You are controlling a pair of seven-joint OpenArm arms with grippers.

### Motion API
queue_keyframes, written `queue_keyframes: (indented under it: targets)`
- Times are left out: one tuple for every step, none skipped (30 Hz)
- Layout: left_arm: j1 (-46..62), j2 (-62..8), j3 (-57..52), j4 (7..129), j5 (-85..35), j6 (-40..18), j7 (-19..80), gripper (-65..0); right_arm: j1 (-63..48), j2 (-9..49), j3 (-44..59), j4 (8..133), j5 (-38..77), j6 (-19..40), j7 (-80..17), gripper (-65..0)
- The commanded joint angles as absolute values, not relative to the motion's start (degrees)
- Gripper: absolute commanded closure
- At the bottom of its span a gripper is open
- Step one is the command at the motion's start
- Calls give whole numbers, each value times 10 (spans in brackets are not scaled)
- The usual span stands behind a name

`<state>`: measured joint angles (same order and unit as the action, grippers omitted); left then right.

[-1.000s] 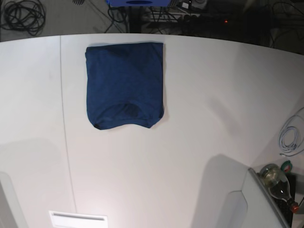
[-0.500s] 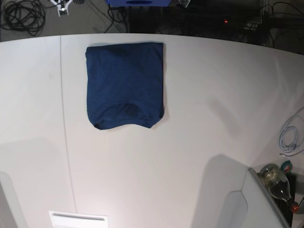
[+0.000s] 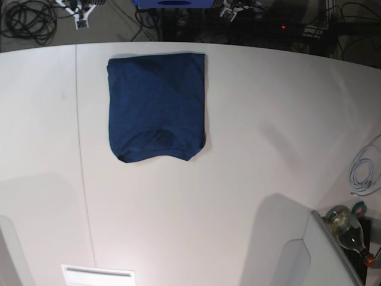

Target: Layout the t-shirt on the table in an organized manner, then fold the t-shirt properly

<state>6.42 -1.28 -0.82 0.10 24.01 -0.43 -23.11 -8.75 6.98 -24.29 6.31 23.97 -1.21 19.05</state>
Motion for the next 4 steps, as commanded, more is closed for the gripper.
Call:
queue_keyframes:
  targets:
    - [68,-14,-7,0,243,-6,-235,0,-84,71,-244,64,241,-13,198,-21]
    - [68,-14,-7,0,243,-6,-235,0,-84,70,-244,64,241,-13,198,-21]
    - [68,-15,-7,0,242,-6,-235,0,-83,69,-244,65,241,-13,198,-21]
    - [68,-19,-7,0,240,-6,-235,0,-82,62,-244,65,241,-13,198,-21]
